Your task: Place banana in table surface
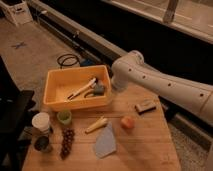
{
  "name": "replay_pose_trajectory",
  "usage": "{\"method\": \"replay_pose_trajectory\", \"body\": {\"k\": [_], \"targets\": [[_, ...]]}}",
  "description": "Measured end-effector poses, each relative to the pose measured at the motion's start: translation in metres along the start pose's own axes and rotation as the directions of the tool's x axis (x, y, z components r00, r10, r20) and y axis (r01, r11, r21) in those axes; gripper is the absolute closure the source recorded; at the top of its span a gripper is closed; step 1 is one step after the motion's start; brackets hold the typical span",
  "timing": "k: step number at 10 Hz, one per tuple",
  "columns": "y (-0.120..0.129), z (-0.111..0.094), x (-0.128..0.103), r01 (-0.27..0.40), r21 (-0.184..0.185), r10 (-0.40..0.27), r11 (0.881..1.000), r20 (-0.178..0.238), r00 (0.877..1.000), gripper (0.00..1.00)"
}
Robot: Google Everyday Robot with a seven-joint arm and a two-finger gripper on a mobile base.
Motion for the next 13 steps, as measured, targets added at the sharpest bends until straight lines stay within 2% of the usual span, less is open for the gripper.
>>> {"method": "replay_pose_trajectory", "body": {"k": [4,6,8,10,13], "targets": [[0.004,-0.001,0.0,0.025,0.003,-0.025,1.0,0.0,1.0,0.2],[0.015,0.0,-0.003,0.077,0.038,-0.077,0.996,-0.014,0.997,0.2],[0.035,0.013,-0.009,0.111,0.01,-0.111,0.994,-0.015,0.994,0.2],[0.046,0.025,-0.004,0.129,-0.014,-0.129,0.992,-0.014,0.991,0.2],[0.075,0.047,-0.01,0.18,-0.09,-0.181,0.979,-0.001,0.983,0.2]]}}
